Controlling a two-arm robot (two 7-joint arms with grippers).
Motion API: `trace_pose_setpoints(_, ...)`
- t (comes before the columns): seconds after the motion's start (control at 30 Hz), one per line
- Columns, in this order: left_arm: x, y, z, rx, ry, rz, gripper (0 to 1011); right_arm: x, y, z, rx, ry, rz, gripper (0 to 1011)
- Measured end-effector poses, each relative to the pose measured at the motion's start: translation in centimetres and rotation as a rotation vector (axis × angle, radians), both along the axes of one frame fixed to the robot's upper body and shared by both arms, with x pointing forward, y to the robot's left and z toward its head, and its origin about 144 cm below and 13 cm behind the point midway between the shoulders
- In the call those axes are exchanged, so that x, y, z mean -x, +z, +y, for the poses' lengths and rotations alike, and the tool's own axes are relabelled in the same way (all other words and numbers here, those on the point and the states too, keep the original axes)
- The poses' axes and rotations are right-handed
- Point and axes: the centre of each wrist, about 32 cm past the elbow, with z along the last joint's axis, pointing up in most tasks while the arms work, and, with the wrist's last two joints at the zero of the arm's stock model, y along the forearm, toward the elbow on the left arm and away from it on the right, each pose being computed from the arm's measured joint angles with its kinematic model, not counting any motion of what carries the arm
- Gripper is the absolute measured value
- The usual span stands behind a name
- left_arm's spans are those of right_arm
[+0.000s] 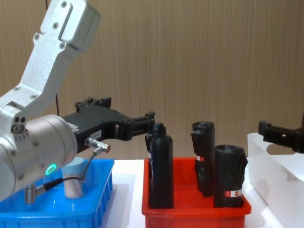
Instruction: Pick the cotton swabs from the blue box and place them into the white box.
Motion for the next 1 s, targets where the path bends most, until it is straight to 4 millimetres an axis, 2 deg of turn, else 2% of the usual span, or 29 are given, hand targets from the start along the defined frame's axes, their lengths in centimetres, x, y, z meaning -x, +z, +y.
trace_pose_setpoints(0.37, 0.0, 0.0, 0.0, 0.0, 0.001, 0.0, 1004, -0.6, 0.0, -0.4, 0.017, 0.059, 0.041, 1002)
trace_pose_setpoints(1.0, 0.0, 0.0, 0.0, 0.0, 0.001, 0.001, 1004, -4.3, -0.6, -1.0, 0.032, 0.154, 0.129, 1002)
